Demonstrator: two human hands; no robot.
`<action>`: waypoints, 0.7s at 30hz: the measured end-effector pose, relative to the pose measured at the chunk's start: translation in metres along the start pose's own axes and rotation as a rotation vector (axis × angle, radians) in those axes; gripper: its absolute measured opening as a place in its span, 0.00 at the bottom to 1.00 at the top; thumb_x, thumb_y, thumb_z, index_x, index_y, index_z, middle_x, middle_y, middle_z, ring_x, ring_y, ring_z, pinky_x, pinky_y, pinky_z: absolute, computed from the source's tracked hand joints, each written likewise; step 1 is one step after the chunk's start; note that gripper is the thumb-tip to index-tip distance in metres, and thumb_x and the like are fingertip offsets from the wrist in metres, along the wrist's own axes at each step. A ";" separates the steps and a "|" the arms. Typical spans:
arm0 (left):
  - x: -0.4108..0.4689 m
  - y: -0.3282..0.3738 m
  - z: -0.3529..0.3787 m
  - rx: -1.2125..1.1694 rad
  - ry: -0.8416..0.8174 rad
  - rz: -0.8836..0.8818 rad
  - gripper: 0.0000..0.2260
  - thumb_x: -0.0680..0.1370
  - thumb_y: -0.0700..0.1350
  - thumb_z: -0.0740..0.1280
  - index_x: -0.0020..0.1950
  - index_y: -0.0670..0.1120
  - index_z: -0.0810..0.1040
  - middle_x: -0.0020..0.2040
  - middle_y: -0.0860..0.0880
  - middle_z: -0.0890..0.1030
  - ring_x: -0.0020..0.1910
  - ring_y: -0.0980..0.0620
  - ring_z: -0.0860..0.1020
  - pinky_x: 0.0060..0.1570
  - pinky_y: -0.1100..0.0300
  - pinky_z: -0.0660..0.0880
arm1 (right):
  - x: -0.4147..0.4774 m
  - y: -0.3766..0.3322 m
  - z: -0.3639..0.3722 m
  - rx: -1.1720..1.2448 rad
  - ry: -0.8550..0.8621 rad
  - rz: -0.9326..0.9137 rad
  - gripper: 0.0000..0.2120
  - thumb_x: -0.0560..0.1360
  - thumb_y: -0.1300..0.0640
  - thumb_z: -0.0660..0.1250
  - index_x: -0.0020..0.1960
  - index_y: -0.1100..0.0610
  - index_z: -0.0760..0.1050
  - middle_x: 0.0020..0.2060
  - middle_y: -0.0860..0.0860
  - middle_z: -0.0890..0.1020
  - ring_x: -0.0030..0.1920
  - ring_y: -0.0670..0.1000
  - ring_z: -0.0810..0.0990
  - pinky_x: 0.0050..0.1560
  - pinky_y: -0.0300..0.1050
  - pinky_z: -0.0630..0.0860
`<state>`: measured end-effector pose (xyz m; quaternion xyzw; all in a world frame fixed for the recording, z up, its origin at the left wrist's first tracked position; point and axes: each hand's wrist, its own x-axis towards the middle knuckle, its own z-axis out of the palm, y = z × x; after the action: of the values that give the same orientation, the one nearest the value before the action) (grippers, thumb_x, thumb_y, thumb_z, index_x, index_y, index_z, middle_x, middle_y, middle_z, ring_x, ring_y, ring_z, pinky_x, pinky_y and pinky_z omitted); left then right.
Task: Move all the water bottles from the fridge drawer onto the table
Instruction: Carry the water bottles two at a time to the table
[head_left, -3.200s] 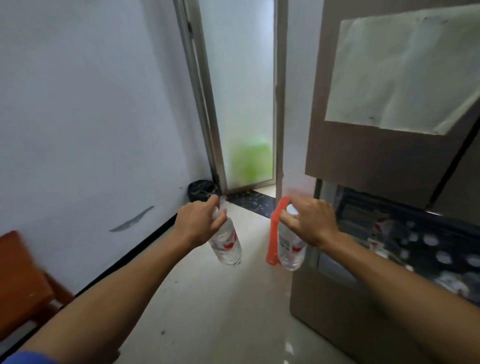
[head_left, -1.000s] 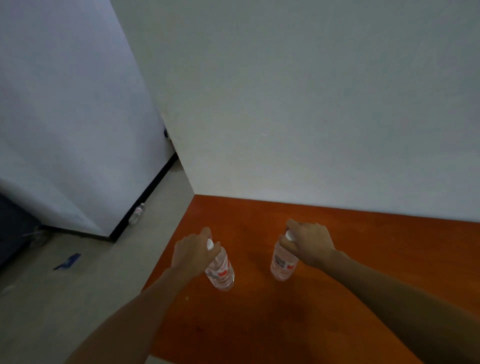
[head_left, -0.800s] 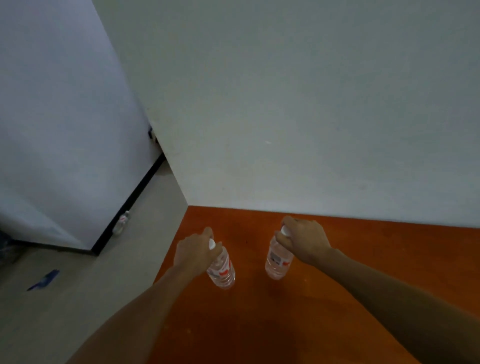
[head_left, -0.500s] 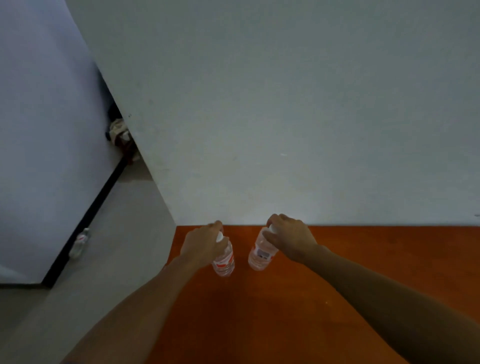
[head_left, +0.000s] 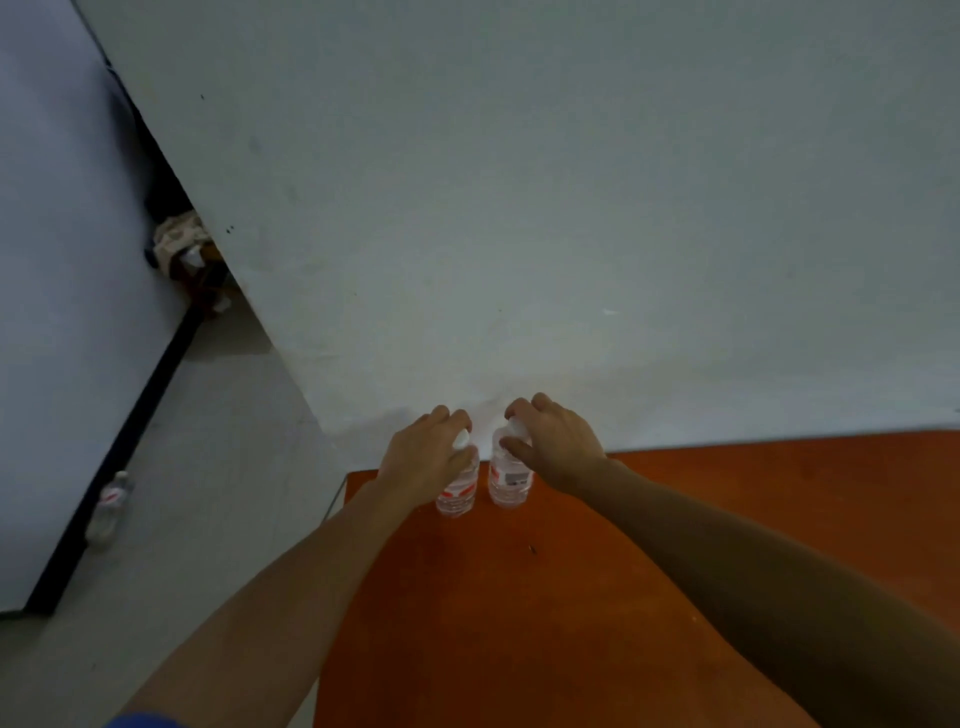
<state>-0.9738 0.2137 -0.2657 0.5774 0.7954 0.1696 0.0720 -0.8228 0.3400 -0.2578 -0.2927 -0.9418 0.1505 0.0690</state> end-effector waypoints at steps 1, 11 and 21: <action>-0.002 -0.002 0.000 -0.014 -0.002 -0.011 0.12 0.78 0.54 0.63 0.58 0.50 0.71 0.51 0.50 0.74 0.44 0.53 0.73 0.41 0.59 0.71 | -0.002 -0.001 0.001 0.015 -0.003 0.002 0.18 0.77 0.46 0.65 0.64 0.52 0.68 0.55 0.53 0.74 0.49 0.53 0.77 0.45 0.44 0.72; -0.026 0.033 -0.040 0.144 0.078 -0.001 0.17 0.77 0.51 0.64 0.63 0.47 0.71 0.59 0.48 0.73 0.56 0.49 0.73 0.50 0.54 0.75 | -0.053 0.002 -0.030 0.061 -0.110 0.114 0.28 0.76 0.53 0.67 0.72 0.53 0.60 0.65 0.56 0.73 0.58 0.57 0.77 0.59 0.51 0.75; -0.068 0.235 -0.016 0.131 -0.019 0.296 0.10 0.77 0.52 0.63 0.54 0.49 0.77 0.49 0.47 0.82 0.44 0.47 0.79 0.43 0.56 0.74 | -0.275 0.097 -0.115 -0.075 0.012 0.368 0.18 0.78 0.49 0.62 0.66 0.54 0.71 0.60 0.55 0.77 0.58 0.57 0.76 0.55 0.53 0.74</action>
<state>-0.7469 0.2114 -0.1735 0.6933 0.7103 0.1206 0.0161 -0.5209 0.2867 -0.1916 -0.4633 -0.8768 0.1235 0.0347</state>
